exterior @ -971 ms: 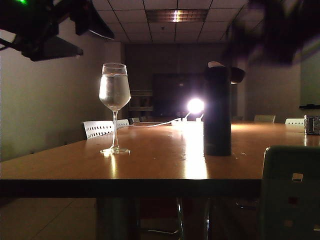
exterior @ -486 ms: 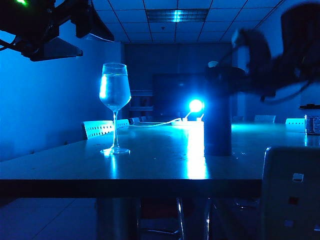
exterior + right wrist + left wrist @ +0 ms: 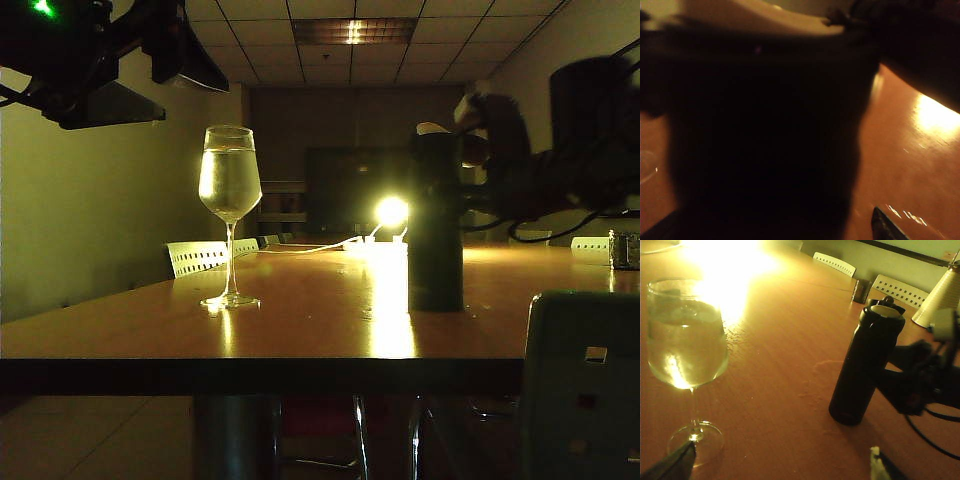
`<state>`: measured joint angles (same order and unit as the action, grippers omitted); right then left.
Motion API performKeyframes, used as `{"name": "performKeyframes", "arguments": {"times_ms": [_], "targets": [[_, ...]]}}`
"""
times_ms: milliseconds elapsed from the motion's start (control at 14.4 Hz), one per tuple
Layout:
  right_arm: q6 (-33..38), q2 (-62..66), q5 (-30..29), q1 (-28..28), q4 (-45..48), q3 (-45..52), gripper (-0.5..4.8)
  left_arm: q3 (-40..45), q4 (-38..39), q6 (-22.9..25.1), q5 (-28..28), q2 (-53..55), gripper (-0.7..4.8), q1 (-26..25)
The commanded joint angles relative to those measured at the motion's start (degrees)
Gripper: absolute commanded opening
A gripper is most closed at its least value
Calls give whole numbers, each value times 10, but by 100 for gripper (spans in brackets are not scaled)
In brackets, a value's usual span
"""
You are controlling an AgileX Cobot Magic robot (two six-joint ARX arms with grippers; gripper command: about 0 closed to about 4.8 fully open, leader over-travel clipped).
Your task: Pick up the black thermos cup, pour some water from it into the stemmed glass, and then put the thermos cup back on the table.
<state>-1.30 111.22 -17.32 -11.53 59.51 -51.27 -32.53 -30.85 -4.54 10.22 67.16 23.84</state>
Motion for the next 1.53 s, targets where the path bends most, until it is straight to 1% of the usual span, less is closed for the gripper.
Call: {"name": "performKeyframes", "arguments": {"times_ms": [69,277,416,486,555,694,971,1040,1110,1248,1318,1387,1457,1526], "targets": [[5,23,-9,-1,12,-33,479,-2,-4,3,-6,-1,479,1],[11,30,-8,-1,9,-41,479,-2,5,3,-6,-1,479,1],[15,30,-8,-1,-11,-41,479,-2,5,3,-6,-1,479,1],[16,30,-9,-1,-19,-41,443,-2,5,3,-6,-1,479,1],[16,30,-9,-1,-23,-41,349,-2,5,3,-6,-1,479,1],[16,30,-9,-1,-23,-41,195,-2,6,2,-6,-1,479,1],[16,30,-9,-1,-20,-41,191,-2,6,3,-6,-1,479,0],[15,30,-9,-1,-18,-41,135,-2,6,3,-6,-1,479,0],[15,30,-9,-1,-17,-41,111,-2,6,3,-6,-1,479,0],[16,29,-9,-1,-17,-41,117,-2,6,3,-6,-1,479,0],[16,26,-9,-1,-12,-41,117,-2,6,16,-6,-1,479,0],[20,18,-9,-1,-4,-41,117,-2,6,31,-17,-2,479,-1],[24,6,-9,-2,-2,-42,120,-2,6,30,-30,-5,479,-2],[24,-9,-9,-3,-5,-42,168,-2,8,30,-33,-10,479,-4]]}}
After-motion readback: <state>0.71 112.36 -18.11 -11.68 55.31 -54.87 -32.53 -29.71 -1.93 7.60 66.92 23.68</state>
